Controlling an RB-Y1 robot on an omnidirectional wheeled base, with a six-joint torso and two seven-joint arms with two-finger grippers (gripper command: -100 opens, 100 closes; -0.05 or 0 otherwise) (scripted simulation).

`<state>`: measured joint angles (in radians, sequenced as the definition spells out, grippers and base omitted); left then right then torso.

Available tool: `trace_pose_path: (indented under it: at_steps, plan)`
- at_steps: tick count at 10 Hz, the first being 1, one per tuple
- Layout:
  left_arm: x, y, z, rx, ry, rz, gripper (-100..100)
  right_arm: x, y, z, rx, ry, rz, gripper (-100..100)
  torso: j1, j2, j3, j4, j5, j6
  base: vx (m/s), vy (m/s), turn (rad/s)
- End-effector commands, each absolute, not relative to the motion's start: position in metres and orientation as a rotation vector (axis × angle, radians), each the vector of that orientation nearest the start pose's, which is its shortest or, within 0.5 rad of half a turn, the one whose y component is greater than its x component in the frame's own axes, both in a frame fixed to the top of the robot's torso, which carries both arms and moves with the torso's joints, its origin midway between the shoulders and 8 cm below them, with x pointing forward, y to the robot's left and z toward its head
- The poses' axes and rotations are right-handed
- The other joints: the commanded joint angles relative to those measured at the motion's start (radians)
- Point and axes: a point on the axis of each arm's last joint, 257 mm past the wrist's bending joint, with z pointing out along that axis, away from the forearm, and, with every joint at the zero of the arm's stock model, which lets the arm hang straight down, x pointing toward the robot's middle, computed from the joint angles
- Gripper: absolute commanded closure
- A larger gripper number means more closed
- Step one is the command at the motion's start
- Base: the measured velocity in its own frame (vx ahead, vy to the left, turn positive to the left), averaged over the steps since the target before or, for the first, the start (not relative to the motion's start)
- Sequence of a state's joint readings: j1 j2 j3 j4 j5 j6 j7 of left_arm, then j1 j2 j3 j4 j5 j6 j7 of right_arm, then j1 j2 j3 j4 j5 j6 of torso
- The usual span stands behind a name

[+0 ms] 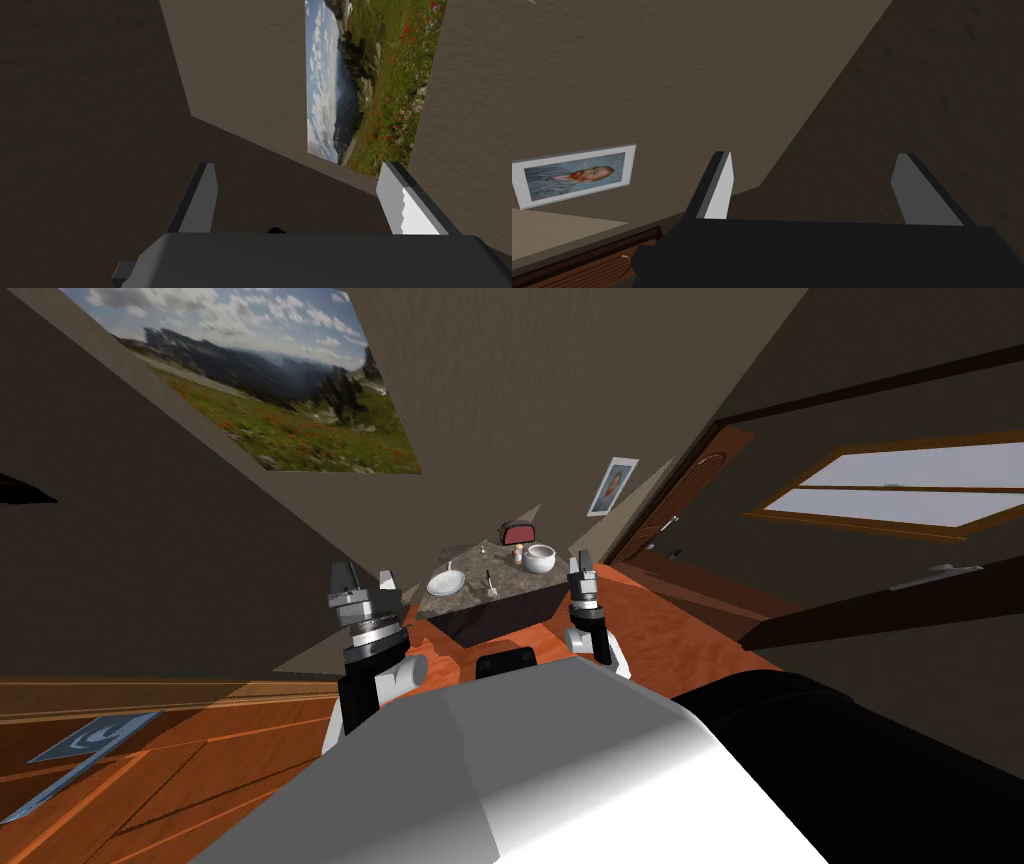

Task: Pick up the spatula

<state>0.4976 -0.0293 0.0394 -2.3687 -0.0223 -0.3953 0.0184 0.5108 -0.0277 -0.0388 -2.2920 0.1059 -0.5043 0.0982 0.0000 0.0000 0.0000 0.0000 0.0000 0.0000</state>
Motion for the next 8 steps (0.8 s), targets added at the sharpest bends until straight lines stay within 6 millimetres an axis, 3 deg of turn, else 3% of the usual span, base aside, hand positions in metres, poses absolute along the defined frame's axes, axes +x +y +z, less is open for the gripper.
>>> trace_pose_path:
  at_steps: [1, 4, 5, 8]
  plan:
    - [0.341, 0.289, 0.036, -0.674, 0.644, -1.261, -100, 0.341, -0.277, 0.026, 0.521, 0.711, 1.104, 0, 0.0, 0.0, 0.0, 0.0, 0.0, 0.0, -0.012, 0.007, -0.056]
    - [0.341, 0.285, 0.001, -0.699, 0.756, -1.26, -100, 0.341, -0.277, 0.026, 0.521, 0.711, 1.104, 0, 0.002, 0.003, 0.002, 0.001, 0.0, 0.0, -0.041, 0.023, -0.124]
    - [0.34, 0.286, -0.001, -0.703, 0.76, -1.256, -100, 0.341, -0.277, 0.026, 0.521, 0.711, 1.104, 0, 0.002, 0.004, 0.002, 0.001, 0.0, 0.0, -0.033, 0.023, -0.052]
    - [0.333, 0.288, -0.056, -0.788, 0.883, -1.25, -100, 0.341, -0.277, 0.026, 0.521, 0.711, 1.104, 0, 0.001, 0.003, 0.002, 0.001, 0.0, 0.0, -0.036, 0.012, -0.196]
